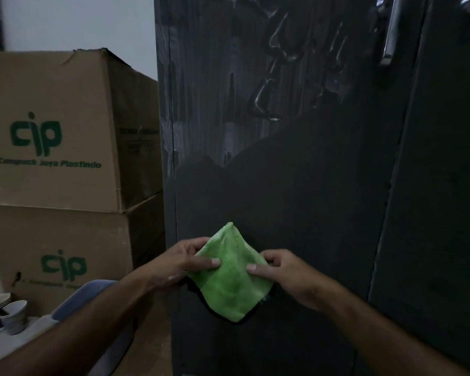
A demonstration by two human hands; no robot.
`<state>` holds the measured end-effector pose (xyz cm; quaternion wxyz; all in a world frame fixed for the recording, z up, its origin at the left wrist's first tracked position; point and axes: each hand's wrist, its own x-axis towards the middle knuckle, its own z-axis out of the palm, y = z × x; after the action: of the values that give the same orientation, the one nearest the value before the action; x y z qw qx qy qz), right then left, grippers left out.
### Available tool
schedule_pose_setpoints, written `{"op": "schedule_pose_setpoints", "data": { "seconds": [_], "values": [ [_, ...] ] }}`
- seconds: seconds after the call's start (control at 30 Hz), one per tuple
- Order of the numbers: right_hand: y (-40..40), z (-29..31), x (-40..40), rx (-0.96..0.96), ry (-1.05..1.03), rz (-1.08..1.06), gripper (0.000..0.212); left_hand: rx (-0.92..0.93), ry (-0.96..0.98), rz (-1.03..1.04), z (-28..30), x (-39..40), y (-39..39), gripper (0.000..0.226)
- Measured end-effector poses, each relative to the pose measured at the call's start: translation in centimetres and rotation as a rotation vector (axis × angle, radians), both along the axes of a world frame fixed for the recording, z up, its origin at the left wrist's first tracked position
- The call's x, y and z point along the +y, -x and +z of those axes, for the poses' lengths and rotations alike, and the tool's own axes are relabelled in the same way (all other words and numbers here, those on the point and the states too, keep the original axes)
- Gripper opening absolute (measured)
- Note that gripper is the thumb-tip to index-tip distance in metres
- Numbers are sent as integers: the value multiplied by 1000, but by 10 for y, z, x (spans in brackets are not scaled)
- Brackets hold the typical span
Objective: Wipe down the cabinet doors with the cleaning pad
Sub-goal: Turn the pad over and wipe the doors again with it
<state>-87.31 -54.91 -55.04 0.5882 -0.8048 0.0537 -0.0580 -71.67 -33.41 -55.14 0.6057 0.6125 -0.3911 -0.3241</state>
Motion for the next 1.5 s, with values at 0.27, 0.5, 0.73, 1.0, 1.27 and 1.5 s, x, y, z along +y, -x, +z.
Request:
{"op": "schedule_pose_setpoints", "data": {
  "seconds": [0.27, 0.5, 0.73, 1.0, 1.27, 1.5],
  "values": [
    [2, 17, 2, -130, -326, -61, 28, -260, -135, 312, -3, -10, 3, 40],
    [8, 21, -3, -108, -284, 17, 49, -365, -208, 334, 6, -19, 43, 107],
    [10, 23, 9, -175, -180, -120, 45, -587, -238, 329, 11, -33, 70, 41],
    [4, 22, 2, -247, -36, -173, 16, -357, -73, 312, 6, -36, 67, 12],
    [3, 20, -5, -101, 34, -267, 22, -139, -117, 302, 15, -31, 52, 19],
    [18, 32, -32, -32, 319, -24, 12, -168, -238, 180, 18, -13, 29, 18]
  ]
}}
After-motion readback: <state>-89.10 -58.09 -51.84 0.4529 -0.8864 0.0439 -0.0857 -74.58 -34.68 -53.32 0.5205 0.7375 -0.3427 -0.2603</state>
